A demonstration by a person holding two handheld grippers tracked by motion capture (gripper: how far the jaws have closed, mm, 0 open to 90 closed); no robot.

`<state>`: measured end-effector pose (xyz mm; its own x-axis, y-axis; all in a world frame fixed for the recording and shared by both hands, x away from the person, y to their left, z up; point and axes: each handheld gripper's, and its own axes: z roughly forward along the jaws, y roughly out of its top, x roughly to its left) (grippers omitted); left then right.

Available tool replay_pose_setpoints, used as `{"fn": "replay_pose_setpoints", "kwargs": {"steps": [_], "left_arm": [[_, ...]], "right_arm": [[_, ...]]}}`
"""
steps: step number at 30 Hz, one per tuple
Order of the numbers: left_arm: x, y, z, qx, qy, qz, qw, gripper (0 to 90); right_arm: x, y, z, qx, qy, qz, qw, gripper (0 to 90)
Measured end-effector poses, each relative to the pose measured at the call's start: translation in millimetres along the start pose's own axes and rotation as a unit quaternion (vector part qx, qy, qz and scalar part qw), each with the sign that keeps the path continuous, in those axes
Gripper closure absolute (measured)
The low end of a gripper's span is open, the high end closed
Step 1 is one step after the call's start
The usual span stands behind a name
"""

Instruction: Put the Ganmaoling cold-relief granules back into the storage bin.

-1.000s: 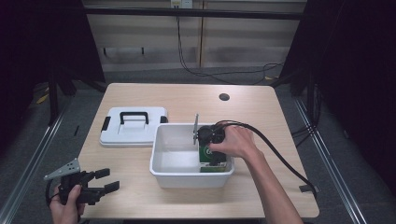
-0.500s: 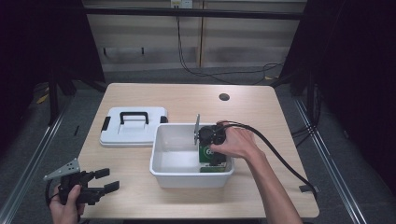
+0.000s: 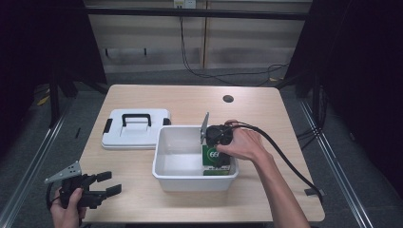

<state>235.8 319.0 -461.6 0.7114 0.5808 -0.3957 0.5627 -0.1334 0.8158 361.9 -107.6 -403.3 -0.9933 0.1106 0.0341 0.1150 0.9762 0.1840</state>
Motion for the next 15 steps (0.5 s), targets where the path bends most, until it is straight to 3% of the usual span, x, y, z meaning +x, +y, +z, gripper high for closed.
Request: {"fn": "replay_pose_setpoints", "kwargs": {"steps": [6, 8, 15], "left_arm": [[-0.1, 0.0, 0.1, 0.000, 0.000, 0.000, 1.0000, 18.2], [0.4, 0.0, -0.1, 0.000, 0.002, 0.003, 1.0000, 18.2], [-0.1, -0.1, 0.3, -0.001, 0.001, -0.002, 1.0000, 18.2]], "right_arm": [[-0.3, -7.8, -11.7, -0.040, 0.000, 0.013, 0.9991, 10.1], [-1.2, -8.7, -12.9, -0.050, -0.003, 0.006, 0.9987, 10.1], [1.4, -21.4, -29.2, -0.121, -0.018, 0.026, 0.9922, 12.2]]}}
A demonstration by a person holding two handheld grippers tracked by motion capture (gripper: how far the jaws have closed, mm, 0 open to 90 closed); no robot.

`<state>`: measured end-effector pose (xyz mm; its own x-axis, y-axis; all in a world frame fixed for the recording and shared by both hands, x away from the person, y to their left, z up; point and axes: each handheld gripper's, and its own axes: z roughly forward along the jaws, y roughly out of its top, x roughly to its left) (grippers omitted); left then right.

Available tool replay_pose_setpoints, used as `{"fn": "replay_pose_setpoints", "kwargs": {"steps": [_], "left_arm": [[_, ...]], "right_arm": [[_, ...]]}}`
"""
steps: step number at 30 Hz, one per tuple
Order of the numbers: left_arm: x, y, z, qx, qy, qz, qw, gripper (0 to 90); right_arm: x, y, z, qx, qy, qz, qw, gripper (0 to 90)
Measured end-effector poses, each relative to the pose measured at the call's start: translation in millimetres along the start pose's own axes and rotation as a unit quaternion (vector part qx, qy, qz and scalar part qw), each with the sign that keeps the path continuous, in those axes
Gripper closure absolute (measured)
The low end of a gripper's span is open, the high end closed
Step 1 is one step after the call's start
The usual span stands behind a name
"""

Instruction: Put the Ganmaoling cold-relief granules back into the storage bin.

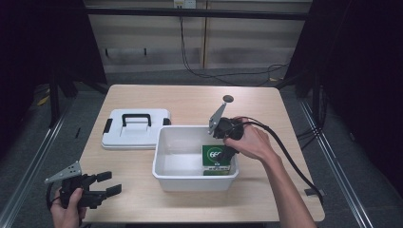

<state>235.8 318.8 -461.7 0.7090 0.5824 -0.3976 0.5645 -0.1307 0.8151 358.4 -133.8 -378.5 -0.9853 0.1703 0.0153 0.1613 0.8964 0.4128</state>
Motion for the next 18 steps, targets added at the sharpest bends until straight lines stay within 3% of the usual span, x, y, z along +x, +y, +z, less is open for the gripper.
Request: {"fn": "replay_pose_setpoints", "kwargs": {"steps": [5, 8, 13, 14, 15, 16, 18], "left_arm": [[0.2, 0.0, 0.2, 0.000, 0.001, -0.001, 1.0000, 18.2], [0.1, -0.1, 0.4, 0.002, 0.001, 0.000, 1.0000, 18.2], [0.2, -0.1, 0.6, 0.001, 0.001, 0.000, 1.0000, 18.2], [0.2, 0.0, 0.9, 0.001, 0.001, 0.000, 1.0000, 18.2], [0.2, 0.0, 0.9, 0.001, 0.001, 0.000, 1.0000, 18.2], [0.0, -0.2, 0.8, 0.002, 0.002, 0.000, 1.0000, 18.2], [0.0, -0.2, 0.4, 0.001, 0.001, 0.000, 1.0000, 18.2]], "right_arm": [[3.8, -6.8, -8.5, -0.030, -0.003, 0.007, 0.9995, 12.6], [7.5, -16.4, -16.0, -0.069, -0.012, 0.016, 0.9974, 13.2], [12.6, -28.1, -23.4, -0.108, -0.013, 0.030, 0.9937, 13.4], [16.2, -34.6, -27.8, -0.123, -0.020, 0.040, 0.9914, 13.5], [16.2, -34.6, -27.8, -0.123, -0.020, 0.040, 0.9914, 13.5], [19.4, -43.9, -33.8, -0.145, -0.038, 0.056, 0.9872, 13.6], [21.1, -52.5, -39.2, -0.163, -0.049, 0.070, 0.9830, 13.4]]}}
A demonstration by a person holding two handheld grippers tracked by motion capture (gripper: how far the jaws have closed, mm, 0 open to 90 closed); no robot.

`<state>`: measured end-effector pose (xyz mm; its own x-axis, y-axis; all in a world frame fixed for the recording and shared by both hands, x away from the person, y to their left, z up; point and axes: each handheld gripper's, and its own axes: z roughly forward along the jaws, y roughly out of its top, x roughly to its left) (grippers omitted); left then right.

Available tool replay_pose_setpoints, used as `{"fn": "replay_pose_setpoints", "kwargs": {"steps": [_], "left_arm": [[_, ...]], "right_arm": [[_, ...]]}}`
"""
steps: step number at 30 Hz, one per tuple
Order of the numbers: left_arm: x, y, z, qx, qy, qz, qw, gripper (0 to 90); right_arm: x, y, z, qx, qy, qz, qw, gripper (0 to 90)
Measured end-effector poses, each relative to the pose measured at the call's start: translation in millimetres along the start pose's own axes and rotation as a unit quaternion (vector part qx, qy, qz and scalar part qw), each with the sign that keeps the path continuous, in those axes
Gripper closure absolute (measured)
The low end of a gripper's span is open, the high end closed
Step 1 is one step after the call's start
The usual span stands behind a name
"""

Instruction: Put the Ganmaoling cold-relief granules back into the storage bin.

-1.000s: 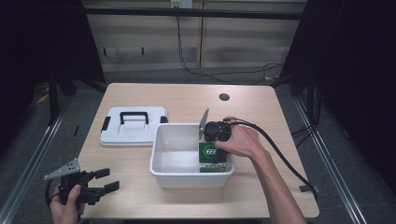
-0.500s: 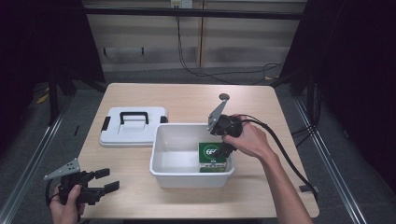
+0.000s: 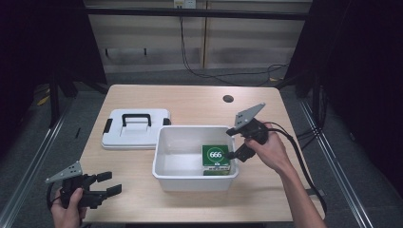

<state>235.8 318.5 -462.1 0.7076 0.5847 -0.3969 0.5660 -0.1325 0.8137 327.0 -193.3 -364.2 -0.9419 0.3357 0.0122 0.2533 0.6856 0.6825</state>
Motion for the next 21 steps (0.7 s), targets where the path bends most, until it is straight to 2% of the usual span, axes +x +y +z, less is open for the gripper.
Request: {"fn": "replay_pose_setpoints", "kwargs": {"steps": [1, 2, 4, 10, 11, 13, 15, 18, 19, 21], "left_arm": [[0.0, 0.0, 0.0, 0.000, 0.000, 0.000, 1.0000, 18.2], [0.0, -0.2, 0.3, 0.001, 0.000, -0.001, 1.0000, 18.2], [-0.2, 0.0, 0.3, 0.001, 0.000, 0.000, 1.0000, 18.2], [-0.1, 0.0, 0.3, 0.001, 0.001, 0.000, 1.0000, 18.2], [-0.1, 0.0, 0.3, 0.001, 0.001, 0.000, 1.0000, 18.2], [-0.3, -0.1, 0.2, 0.001, 0.000, 0.000, 1.0000, 18.2], [-0.1, -0.1, 0.3, 0.001, 0.001, -0.002, 1.0000, 18.2], [0.1, 0.0, 0.5, 0.001, 0.002, -0.001, 1.0000, 18.2], [0.1, 0.0, 0.5, 0.001, 0.002, -0.001, 1.0000, 18.2], [-0.3, 0.0, 0.5, 0.001, 0.003, 0.000, 1.0000, 18.2]], "right_arm": [[0.0, 0.0, 0.0, 0.000, 0.000, 0.000, 1.0000, 13.4], [0.3, -8.9, -9.8, -0.026, -0.011, 0.008, 0.9996, 13.8], [1.7, -16.2, -16.6, -0.039, -0.024, 0.019, 0.9988, 13.4], [9.7, -46.3, -31.3, -0.070, -0.065, 0.046, 0.9944, 13.3], [9.7, -46.3, -31.3, -0.070, -0.065, 0.046, 0.9944, 13.3], [13.5, -56.0, -35.5, -0.081, -0.072, 0.057, 0.9925, 13.4], [19.0, -70.2, -41.6, -0.078, -0.099, 0.075, 0.9892, 13.3], [25.3, -84.5, -48.4, -0.093, -0.112, 0.092, 0.9851, 13.1], [25.3, -84.5, -48.4, -0.093, -0.112, 0.092, 0.9851, 13.1], [31.6, -99.0, -52.7, -0.102, -0.126, 0.108, 0.9809, 13.3]]}}
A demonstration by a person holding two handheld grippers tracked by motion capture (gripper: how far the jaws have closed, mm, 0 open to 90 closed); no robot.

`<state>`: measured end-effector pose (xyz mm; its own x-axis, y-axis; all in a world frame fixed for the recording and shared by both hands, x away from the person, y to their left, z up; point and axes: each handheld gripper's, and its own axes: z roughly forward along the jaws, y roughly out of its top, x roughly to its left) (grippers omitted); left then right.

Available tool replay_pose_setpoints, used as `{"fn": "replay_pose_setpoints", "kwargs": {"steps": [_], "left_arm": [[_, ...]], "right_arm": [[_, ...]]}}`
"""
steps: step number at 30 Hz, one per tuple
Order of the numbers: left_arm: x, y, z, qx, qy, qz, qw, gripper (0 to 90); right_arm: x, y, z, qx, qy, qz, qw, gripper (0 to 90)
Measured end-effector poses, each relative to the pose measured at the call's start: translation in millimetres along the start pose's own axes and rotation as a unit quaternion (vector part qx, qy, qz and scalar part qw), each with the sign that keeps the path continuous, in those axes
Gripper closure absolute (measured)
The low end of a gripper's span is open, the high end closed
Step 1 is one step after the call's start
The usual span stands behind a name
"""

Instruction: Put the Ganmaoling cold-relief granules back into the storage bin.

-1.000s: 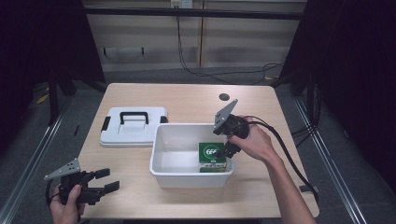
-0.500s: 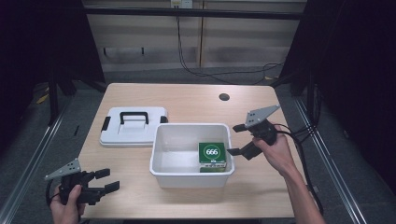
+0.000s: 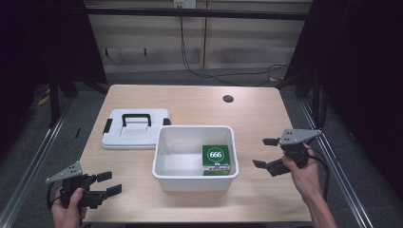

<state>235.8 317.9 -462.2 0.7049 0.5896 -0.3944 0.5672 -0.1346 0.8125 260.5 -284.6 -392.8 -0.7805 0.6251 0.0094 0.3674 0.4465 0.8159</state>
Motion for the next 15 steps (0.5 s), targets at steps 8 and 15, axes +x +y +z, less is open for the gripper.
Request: {"fn": "replay_pose_setpoints", "kwargs": {"steps": [8, 15], "left_arm": [[0.1, 0.1, 0.9, 0.004, 0.001, 0.001, 1.0000, 18.2], [0.6, 0.1, -0.8, 0.001, -0.001, 0.000, 1.0000, 18.2]], "right_arm": [[3.6, -42.2, -8.6, -0.020, -0.032, 0.043, 0.9984, 13.2], [-1.9, -72.8, -1.4, 0.010, -0.034, 0.061, 0.9975, 13.1]]}}
